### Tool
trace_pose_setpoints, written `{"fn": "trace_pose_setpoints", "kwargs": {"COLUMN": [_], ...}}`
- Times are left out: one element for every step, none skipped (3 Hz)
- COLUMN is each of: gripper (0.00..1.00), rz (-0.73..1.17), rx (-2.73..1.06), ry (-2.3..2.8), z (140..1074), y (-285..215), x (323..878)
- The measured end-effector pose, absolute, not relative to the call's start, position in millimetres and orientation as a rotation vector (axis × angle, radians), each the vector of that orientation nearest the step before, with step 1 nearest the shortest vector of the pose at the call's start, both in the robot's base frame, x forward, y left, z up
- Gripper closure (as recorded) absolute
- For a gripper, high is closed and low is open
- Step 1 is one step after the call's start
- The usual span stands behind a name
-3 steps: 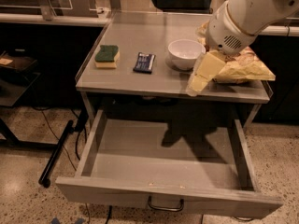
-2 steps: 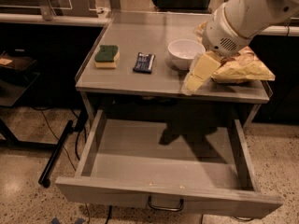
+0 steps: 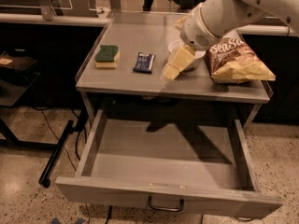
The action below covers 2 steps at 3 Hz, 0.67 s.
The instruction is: Place rxbar blueberry into top drawer
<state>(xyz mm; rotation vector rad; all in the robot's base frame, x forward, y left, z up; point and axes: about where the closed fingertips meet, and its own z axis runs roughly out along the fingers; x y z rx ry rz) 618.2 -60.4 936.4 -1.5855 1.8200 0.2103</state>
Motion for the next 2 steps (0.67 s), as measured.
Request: {"fn": "trace_pose_setpoints", "kwargs": {"gripper": [0.00, 0.00], "rz": [0.210, 0.215], "rx": [-1.585, -1.564], "ry": [1.820, 1.806], "z": [936.4, 934.7], "y": [-60.4, -58.0], "x": [618.2, 621.3]}}
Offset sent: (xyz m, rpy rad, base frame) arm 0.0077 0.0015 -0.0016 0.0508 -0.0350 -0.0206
